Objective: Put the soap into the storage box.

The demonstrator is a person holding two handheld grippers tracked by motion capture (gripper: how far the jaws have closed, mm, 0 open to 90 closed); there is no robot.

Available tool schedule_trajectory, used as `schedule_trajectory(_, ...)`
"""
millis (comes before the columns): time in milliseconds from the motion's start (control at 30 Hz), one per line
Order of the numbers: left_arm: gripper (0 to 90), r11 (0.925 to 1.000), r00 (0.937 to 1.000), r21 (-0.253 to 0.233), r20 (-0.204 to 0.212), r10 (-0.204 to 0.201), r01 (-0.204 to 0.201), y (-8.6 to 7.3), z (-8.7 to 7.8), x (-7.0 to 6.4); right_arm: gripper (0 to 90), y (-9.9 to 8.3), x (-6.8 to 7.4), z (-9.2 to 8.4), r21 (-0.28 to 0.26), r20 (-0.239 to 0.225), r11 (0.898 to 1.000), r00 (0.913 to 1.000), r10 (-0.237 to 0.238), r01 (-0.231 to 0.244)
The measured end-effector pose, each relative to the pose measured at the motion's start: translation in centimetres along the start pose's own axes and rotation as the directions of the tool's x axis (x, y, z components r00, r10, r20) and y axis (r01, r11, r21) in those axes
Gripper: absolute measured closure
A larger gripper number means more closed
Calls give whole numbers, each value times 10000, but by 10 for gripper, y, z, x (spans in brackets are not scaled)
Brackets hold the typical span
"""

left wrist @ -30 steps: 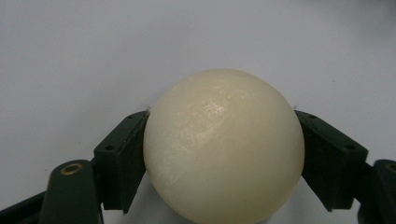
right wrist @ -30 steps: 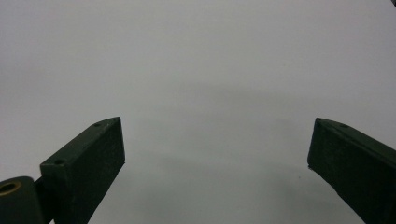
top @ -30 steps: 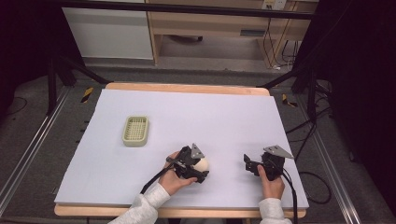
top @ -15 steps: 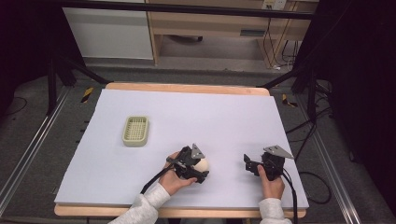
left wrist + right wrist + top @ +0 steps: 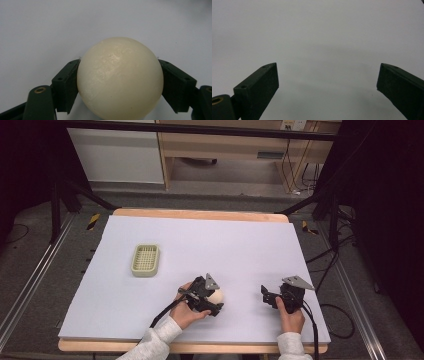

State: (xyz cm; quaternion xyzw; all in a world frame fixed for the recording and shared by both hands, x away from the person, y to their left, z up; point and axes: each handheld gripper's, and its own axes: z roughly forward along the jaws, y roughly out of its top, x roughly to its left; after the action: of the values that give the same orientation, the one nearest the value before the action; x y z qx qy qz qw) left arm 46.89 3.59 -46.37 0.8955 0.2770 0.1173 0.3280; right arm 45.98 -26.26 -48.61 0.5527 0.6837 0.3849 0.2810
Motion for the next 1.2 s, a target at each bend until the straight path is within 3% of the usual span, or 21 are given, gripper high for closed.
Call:
schedule_trajectory(500, 237, 9991, 9998, -358, 52, -202, 204, 2, -20, 7, 43, 0, 0, 0, -9, 0, 10000, 10000, -29, 29)
schedule_trajectory(1200, 238, 9987, 9996, -427, 9, -273, 273, -4, -45, 21, 43, 0, 1, 0, 28, -31, 10000, 10000, 8, -8)
